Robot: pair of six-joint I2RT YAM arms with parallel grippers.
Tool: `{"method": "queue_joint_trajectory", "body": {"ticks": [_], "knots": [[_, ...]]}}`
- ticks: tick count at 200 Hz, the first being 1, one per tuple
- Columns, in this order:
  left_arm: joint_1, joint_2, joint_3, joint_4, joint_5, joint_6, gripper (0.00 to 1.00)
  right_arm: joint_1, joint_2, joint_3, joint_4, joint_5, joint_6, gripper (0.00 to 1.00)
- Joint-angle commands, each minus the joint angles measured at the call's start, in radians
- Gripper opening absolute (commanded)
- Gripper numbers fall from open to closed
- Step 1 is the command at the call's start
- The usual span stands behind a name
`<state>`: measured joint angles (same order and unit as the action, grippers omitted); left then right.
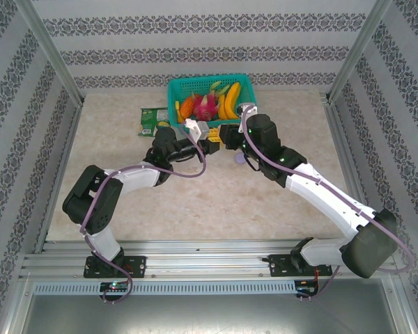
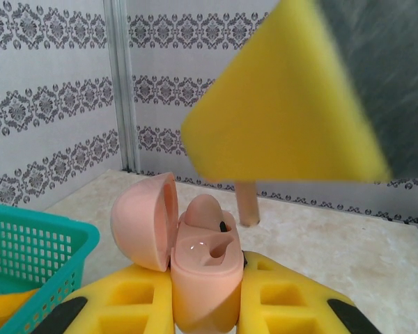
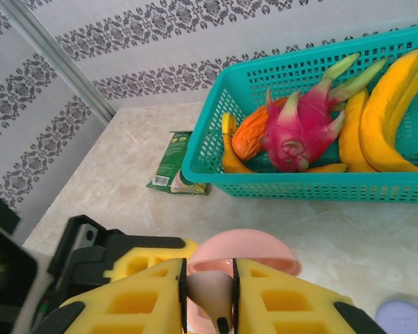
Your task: Insert the wireless bluetooth earbuds into the charging case
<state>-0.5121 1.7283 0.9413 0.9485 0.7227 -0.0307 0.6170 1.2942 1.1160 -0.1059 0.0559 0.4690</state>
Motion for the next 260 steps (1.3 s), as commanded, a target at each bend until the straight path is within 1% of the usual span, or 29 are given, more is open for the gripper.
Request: {"method": "queue_joint_trajectory", "body": {"ticks": [1,96,260], "knots": [[-0.02,-0.033,0.033,-0.007,0.024,0.024,0.0,-0.009,-0.026,-0.021,0.052,0.035,0.018,0.23],[-0.024,-0.033,0.031,-0.007,0.029,0.022,0.0,-0.012,-0.003,-0.009,0.057,0.029,0.026,0.23],[-0.024,-0.05,0.042,-0.008,0.006,0.033,0.0,-0.01,0.01,-0.054,0.051,0.005,0.044,0.22]]}}
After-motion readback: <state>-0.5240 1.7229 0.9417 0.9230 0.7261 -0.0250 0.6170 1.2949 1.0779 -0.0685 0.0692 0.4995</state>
